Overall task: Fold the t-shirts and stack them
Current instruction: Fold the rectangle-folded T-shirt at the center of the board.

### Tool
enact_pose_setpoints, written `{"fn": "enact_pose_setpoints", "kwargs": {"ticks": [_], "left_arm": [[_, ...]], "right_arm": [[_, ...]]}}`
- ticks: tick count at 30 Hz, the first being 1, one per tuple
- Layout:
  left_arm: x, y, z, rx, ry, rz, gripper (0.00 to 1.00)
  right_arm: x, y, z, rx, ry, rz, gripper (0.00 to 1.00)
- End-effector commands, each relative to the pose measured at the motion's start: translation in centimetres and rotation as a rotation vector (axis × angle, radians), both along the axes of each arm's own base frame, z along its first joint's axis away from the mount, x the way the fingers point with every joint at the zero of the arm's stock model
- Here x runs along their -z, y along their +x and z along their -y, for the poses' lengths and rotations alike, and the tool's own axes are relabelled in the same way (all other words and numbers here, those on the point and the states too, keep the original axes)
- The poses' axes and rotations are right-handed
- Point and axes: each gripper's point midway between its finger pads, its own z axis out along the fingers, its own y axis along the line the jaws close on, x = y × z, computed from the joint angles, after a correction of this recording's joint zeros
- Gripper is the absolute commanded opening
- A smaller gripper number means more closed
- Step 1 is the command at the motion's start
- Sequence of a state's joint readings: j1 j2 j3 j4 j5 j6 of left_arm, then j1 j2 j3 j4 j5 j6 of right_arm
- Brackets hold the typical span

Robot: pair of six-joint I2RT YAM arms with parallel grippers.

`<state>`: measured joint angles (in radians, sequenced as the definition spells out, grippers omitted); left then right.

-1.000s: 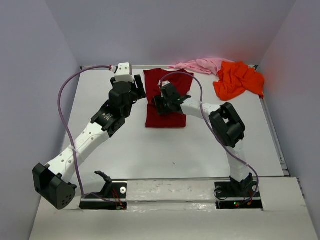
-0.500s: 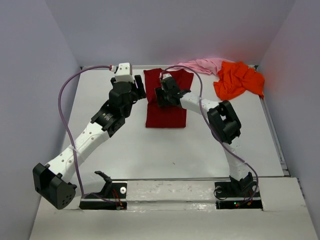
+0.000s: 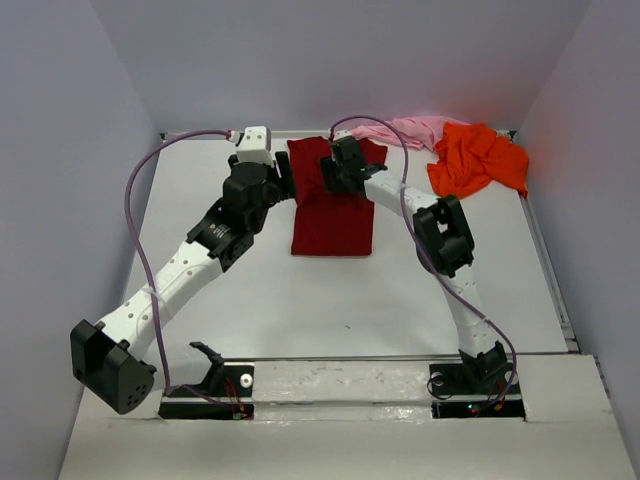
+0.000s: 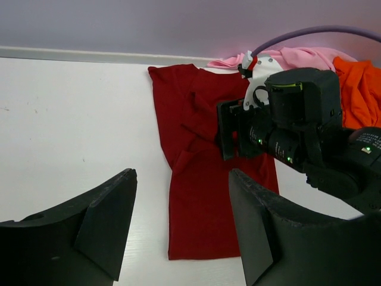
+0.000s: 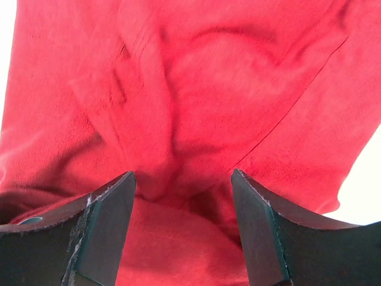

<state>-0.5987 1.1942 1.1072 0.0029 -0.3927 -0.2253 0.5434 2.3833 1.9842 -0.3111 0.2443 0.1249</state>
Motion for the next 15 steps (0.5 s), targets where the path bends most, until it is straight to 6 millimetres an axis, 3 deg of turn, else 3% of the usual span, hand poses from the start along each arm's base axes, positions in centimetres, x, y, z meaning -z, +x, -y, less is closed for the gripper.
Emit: {"fn": "enact_pose_setpoints", "kwargs": {"ticks": [1,6,7,8,9,10,12,13,14,15], "left_arm": [[-1.1,0.3,0.4,0.016,-0.026,0.033,0.73],[0.2,0.7,0.3,-0.004,-0.007,-0.006,0.73],[0.7,1.1,0.5,-0.009,-0.007,-0.022,0.73],[1.1,1.2,0.6,-0.009,-0.007,-0.033,0.72],[1.5,1.3,0.6,-0.011,-0.009,-0.044,0.72],[2.3,1.7,0.8,-0.018,-0.022,-0.065,0.72],[3.5,2.0,1.0,-0.017,-0.037,-0.099,0.72],[4.9,2.3,1.1,-0.03,-0.06,-0.149,0.72],[5.6,2.4,1.1,-0.043,-0.078,-0.173,0.72],[7.2,2.4,1.4,-0.038,-0.098,-0.212,0.72]], "right_arm": [[-2.0,2.3,1.1,0.006,-0.029,0.064,0.72],[-3.8,2.3,1.9,0.019,-0.034,0.077,0.71],[-6.4,1.9,2.0,0.018,-0.004,0.104,0.71],[-7.2,1.4,2.0,0.027,0.022,0.106,0.71],[-6.6,0.2,2.5,0.032,0.024,0.076,0.71],[-9.6,-0.8,2.7,0.048,0.077,0.103,0.71],[-10.6,-2.7,3.1,0.044,0.117,0.09,0.7],[-8.5,-4.5,3.9,0.05,0.109,0.045,0.7],[-11.1,-5.7,4.1,0.051,0.169,0.078,0.7],[-9.1,-7.4,4.6,0.041,0.165,0.042,0.7]]}}
